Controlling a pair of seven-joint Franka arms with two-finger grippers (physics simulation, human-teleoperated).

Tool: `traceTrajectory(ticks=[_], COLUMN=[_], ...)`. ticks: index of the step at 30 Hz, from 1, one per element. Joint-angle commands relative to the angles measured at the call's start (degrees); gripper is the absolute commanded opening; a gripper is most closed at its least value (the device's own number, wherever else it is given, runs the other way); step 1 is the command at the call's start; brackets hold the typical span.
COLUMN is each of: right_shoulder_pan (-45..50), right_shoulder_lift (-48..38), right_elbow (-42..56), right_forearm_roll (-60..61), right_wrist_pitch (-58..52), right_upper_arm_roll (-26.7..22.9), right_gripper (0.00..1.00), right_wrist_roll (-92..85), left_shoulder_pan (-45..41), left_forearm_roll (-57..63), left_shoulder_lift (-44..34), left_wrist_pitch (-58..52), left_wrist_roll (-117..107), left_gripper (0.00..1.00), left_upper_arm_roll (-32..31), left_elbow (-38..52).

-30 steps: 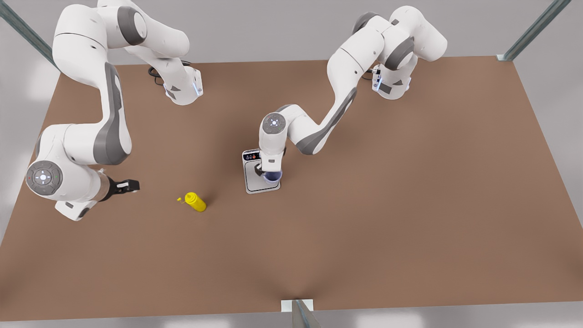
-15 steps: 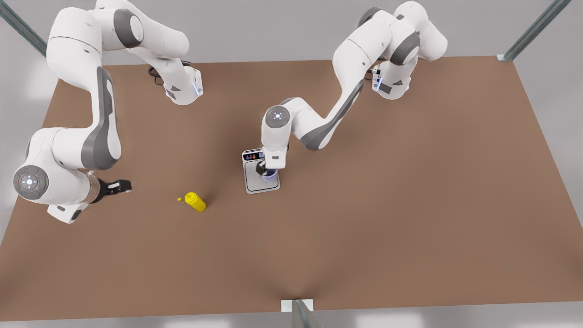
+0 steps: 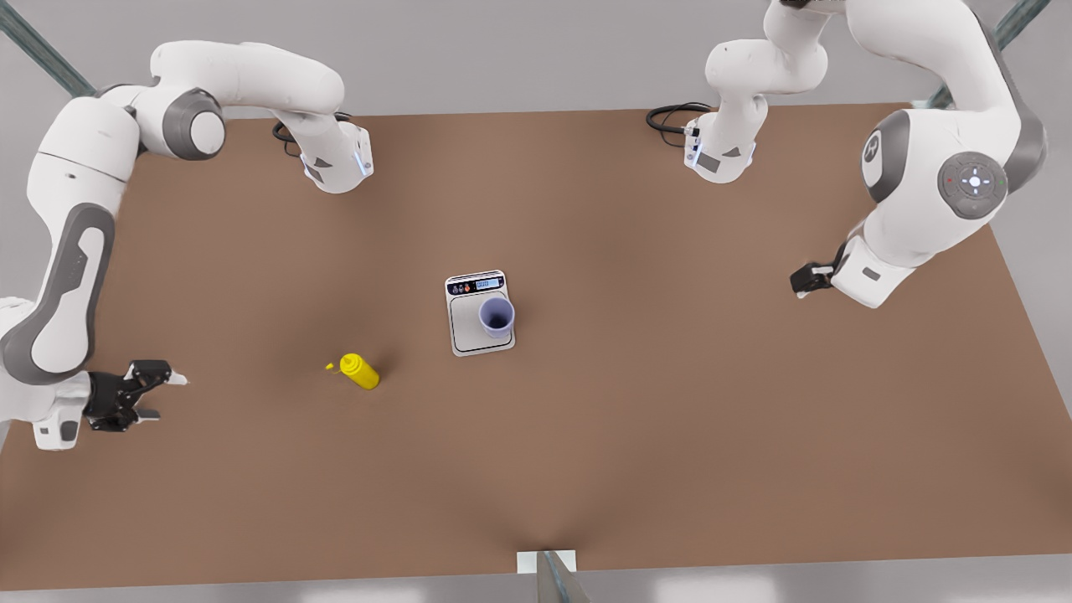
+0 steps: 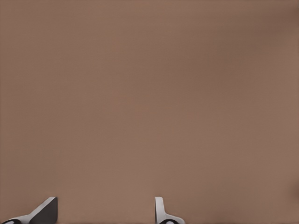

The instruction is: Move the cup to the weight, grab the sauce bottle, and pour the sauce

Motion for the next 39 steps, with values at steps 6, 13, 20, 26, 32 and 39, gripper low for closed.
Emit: traceTrajectory(ticks=[6,13,20,26,32,39], right_shoulder_pan=[-5.1,-7.7,-8.2,-8.5,-7.4,-3.8], right_shoulder_lift=[3.3,4.2,4.5,4.5,4.7,6.0], right_elbow=[-3.9,-15.8,-17.6,-17.6,-19.2,-23.3], right_forearm_roll=[14.7,27.7,28.1,28.6,28.0,30.8], right_wrist_pitch=[-0.2,-0.8,-1.0,-1.5,-2.6,-1.2], right_upper_arm_roll=[0.0,0.0,0.0,0.0,-0.1,0.3], right_gripper=[1.0,1.0,1.0,1.0,1.0,1.0], right_wrist_roll=[-22.9,-41.0,-43.9,-48.5,-47.9,-48.8], left_shoulder_pan=[3.0,3.2,3.3,3.2,3.3,3.2], left_forearm_roll=[-0.7,-1.0,-0.9,-0.4,-0.3,-0.3], left_shoulder_lift=[1.7,2.4,2.5,2.5,3.1,3.5], left_wrist_pitch=[0.3,-2.0,-0.4,-0.4,-0.4,-0.4], left_wrist_roll=[0.1,0.6,0.7,0.6,0.7,0.6], left_gripper=[1.0,1.0,1.0,1.0,1.0,1.0], left_upper_arm_roll=[0.1,0.1,0.5,0.5,0.5,0.5], left_elbow=[0.0,0.2,0.2,0.1,0.1,0.1])
